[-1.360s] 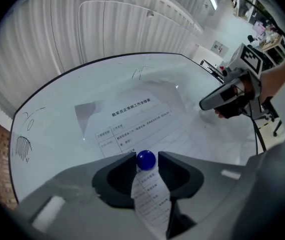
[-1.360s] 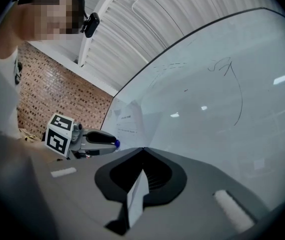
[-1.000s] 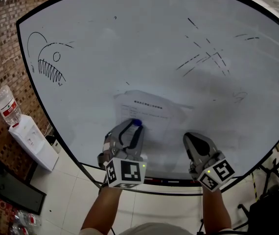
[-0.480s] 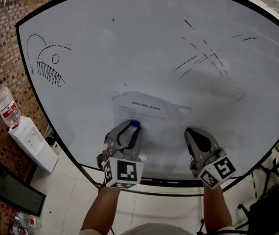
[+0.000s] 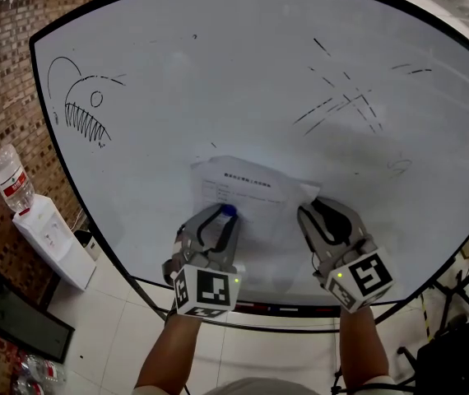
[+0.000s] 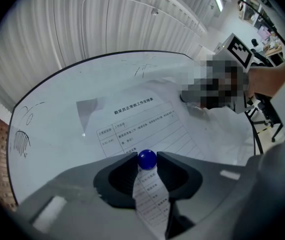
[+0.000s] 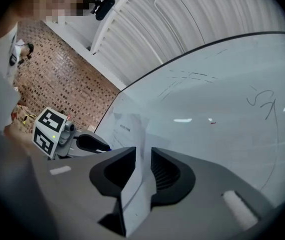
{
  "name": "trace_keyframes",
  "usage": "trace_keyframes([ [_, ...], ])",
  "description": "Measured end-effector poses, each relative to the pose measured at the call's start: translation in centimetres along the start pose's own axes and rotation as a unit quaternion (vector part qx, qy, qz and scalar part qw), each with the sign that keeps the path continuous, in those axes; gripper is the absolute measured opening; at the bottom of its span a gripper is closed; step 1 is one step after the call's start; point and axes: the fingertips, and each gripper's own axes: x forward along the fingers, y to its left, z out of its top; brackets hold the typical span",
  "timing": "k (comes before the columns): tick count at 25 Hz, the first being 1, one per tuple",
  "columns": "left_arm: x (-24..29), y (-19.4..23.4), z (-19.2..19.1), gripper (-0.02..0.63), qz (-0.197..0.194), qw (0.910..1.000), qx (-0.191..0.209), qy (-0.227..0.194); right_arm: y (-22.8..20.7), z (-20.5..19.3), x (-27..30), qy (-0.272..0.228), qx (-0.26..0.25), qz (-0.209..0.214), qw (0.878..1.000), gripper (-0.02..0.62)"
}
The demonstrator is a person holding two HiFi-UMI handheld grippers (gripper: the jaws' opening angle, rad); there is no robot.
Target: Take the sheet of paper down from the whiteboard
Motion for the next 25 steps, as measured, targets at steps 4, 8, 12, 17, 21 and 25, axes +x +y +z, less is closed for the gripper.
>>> trace_keyframes([
  [4,0.0,0.0,0.0,0.129,-0.001,1.0000,-0.002,-0.002,0.1,-0.1,0.5,0.002,0.000,-0.001,1.000,0.008],
  [8,0.0,0.0,0.0,0.127,-0.006,1.0000,-0.006,-0.002,0.1,-0.2,0.4,-0.002,0.015,0.002,1.000,0.008],
  [12,-0.1,0.0,0.0,0.127,-0.010,0.9999,-0.013,-0.002,0.2,0.1,0.2,-0.006,0.018,0.006,1.000,0.008],
  [17,-0.7,-0.3,0.0,0.127,-0.016,0.9993,-0.031,-0.008,0.0,-0.2,-0.4,-0.005,0.027,0.004,1.000,0.008],
  [21,-2.2,-0.6,-0.1,0.127,-0.027,0.9973,-0.065,-0.020,0.1,-1.0,-1.5,0.002,0.036,0.004,0.999,0.008],
  [25,-4.1,-1.6,-1.7,0.128,-0.073,0.9749,-0.205,-0.047,0.4,-3.1,-3.6,0.019,0.057,0.002,0.998,0.008],
])
